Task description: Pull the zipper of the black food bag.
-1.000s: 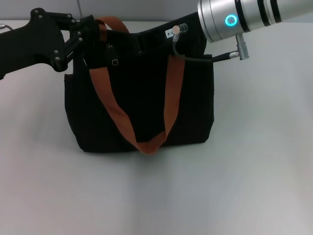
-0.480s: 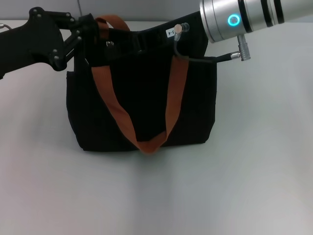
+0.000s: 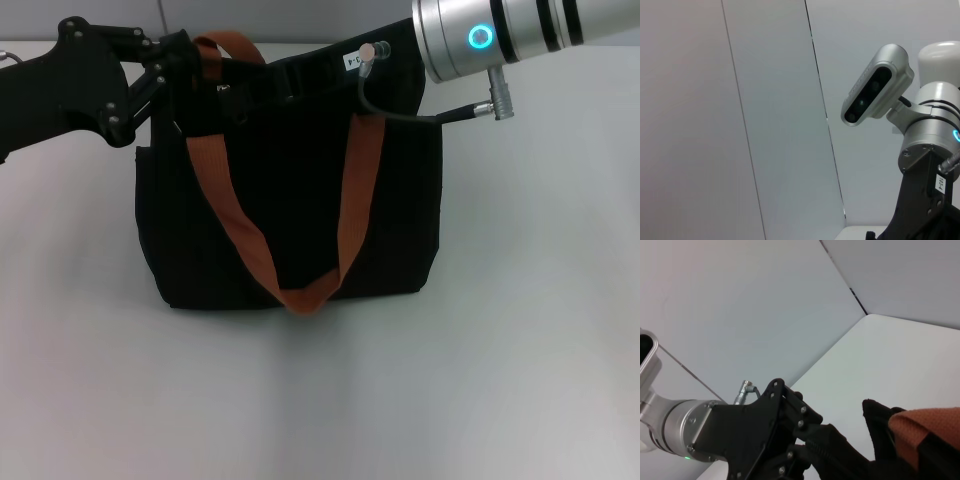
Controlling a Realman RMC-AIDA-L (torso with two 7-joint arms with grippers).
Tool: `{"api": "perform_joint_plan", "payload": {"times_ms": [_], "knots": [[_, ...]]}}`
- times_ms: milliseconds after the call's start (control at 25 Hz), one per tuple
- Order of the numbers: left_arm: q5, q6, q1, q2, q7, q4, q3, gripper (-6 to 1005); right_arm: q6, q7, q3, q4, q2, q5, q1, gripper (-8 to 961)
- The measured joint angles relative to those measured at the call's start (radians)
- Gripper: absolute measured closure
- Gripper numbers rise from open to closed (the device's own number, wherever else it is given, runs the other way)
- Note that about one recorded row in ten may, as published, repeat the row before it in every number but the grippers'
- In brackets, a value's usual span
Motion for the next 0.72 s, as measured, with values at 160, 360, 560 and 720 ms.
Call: {"api": "perform_joint_plan", "payload": {"times_ms": [160, 360, 560, 720], "knots": [[0.000, 0.000, 0.000, 0.000, -0.008, 0.003, 0.000, 917, 0.004, 0.000, -0.005, 0.014, 0.000, 0.000, 0.009, 771], [0.000, 0.000, 0.000, 0.000, -0.008, 0.004, 0.000, 916, 0.011, -0.004, -0.011, 0.026, 0.000, -0.003, 0.020, 771], [0.000, 0.000, 0.000, 0.000, -0.008, 0.001, 0.000, 916, 0.011, -0.003, -0.017, 0.022, 0.000, -0.005, 0.020, 884], [-0.001, 0.000, 0.002, 0.000, -0.008, 0.001, 0.000, 916, 0.011, 0.020, -0.019, 0.008, 0.000, -0.035, 0.021, 931]]}}
